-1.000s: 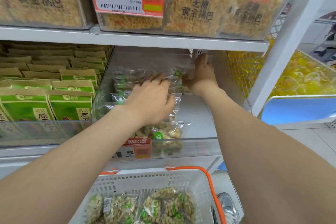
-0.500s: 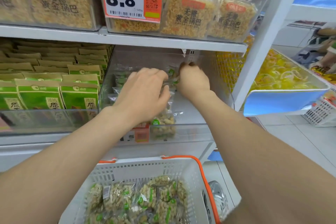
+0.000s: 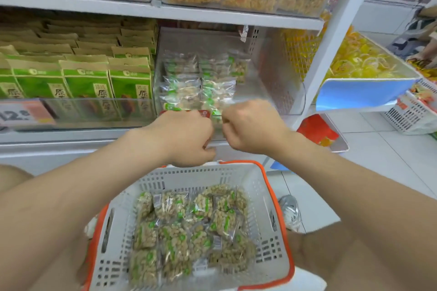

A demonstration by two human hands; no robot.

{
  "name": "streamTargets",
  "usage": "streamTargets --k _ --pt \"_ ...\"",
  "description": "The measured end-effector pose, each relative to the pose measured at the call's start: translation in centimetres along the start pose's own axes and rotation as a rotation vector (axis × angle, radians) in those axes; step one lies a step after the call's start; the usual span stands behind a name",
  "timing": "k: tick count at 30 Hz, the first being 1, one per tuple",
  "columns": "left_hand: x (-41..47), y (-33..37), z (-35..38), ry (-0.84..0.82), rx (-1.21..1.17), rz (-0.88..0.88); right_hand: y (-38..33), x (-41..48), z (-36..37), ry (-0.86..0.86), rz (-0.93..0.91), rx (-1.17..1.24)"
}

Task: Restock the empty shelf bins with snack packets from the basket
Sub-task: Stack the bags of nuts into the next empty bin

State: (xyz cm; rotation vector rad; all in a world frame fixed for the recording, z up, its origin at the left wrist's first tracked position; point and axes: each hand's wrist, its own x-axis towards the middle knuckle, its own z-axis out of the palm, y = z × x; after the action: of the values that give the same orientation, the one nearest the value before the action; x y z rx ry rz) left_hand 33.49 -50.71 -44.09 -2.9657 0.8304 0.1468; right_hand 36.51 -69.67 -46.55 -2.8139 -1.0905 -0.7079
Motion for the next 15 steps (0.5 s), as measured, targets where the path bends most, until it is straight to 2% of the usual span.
streamTargets --k 3,6,8,11,15 --pt "0.1 -0.2 2.5 -0.35 0.107 0.002 -1.1 -2.9 2.6 -0.403 -0.066 0.004" --pt "0.5 0.6 5.0 -0.565 0.158 0.014 -2.6 -5.3 5.8 -0.786 -0.071 -0.02" --pt "0.9 1.5 6.3 -0.609 0.16 0.05 -3.3 -6.9 8.3 -0.912 -0.029 -0.002" --pt "1.9 2.8 7.8 -0.608 0.151 0.108 -4.6 -9.6 12.6 -1.073 0.131 0.039" --pt "2.8 3.2 9.0 -0.581 0.187 0.142 -6.7 -13.9 17.5 -1.17 0.319 0.161"
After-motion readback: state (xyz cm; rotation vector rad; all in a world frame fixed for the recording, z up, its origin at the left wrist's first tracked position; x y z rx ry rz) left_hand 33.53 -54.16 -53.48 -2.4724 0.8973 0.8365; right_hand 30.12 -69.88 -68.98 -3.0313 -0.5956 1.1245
